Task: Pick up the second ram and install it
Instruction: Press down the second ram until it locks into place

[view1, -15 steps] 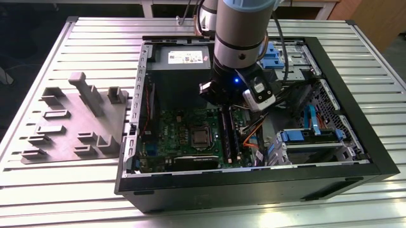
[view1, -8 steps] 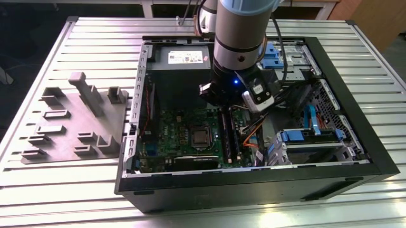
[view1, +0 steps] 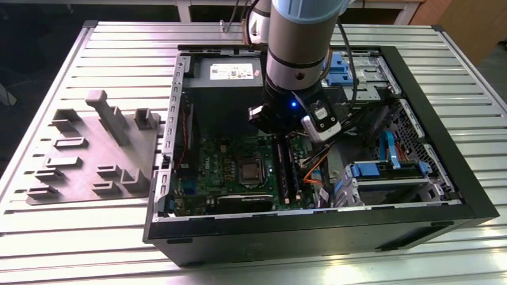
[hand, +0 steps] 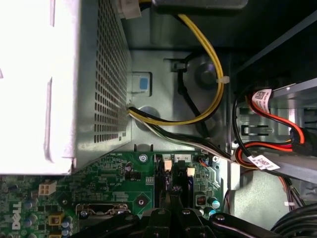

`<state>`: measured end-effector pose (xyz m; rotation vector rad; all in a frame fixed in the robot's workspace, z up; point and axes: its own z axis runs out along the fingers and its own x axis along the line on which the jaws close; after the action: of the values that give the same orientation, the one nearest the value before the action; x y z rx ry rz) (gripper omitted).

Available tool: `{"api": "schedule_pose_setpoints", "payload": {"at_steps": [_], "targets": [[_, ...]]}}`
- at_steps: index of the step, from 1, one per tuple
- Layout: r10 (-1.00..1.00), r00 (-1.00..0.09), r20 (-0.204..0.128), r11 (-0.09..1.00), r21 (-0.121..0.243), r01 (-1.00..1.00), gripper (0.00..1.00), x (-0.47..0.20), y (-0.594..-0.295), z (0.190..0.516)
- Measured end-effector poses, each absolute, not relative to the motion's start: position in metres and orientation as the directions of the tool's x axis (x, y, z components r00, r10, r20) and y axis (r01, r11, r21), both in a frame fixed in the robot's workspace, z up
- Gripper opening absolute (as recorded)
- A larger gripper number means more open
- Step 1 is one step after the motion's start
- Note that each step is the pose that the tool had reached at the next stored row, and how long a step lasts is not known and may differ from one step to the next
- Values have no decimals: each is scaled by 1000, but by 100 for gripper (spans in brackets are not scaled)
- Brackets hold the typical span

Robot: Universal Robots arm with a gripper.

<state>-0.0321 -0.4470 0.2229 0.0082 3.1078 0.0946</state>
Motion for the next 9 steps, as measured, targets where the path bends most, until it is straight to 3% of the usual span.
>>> {"api": "schedule_pose_setpoints", "payload": {"at_steps": [9], "targets": [[6,-999,-32,998,60,4,10,-32,-447,220]]}}
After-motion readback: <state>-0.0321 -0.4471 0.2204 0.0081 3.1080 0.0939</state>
